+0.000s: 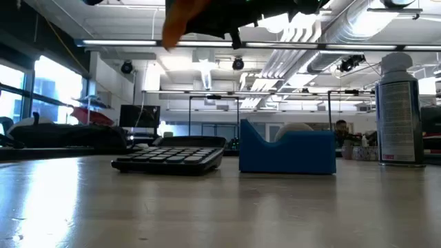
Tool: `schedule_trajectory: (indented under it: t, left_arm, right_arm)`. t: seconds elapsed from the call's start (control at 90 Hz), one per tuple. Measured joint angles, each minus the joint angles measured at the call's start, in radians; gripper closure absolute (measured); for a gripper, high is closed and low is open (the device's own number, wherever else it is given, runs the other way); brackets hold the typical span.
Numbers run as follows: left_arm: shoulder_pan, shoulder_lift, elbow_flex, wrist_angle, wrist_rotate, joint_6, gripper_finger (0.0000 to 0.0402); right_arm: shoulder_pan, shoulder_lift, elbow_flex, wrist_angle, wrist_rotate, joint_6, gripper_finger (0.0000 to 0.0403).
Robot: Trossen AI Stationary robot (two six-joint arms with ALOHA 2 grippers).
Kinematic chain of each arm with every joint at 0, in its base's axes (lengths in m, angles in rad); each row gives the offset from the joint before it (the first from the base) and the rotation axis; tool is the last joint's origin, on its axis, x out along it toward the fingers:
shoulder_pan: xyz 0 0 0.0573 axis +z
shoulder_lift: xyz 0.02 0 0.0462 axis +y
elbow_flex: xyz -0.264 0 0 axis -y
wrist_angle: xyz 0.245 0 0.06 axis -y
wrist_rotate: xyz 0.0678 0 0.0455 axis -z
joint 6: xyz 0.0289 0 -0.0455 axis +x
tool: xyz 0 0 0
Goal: Apply microfiber cloth
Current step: Wipe the back of the cellphone with the microfiber cloth
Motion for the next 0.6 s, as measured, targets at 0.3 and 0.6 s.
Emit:
schedule_trajectory:
  t: [0.3,0.6]
  left_arm:
    - [-0.099,-0.003,-0.04,-0.145,-0.125,-0.042,0.0401]
    - [-0.13,-0.064,-0.17,-0.101,-0.273,-0.06,0.0401]
  right_arm:
    - [-0.012,-0.047,0.0,-0.035,-0.01,-0.029,0.0403]
    - [-0.011,-0.08,-0.001,-0.108,0.018,-0.036,0.0403]
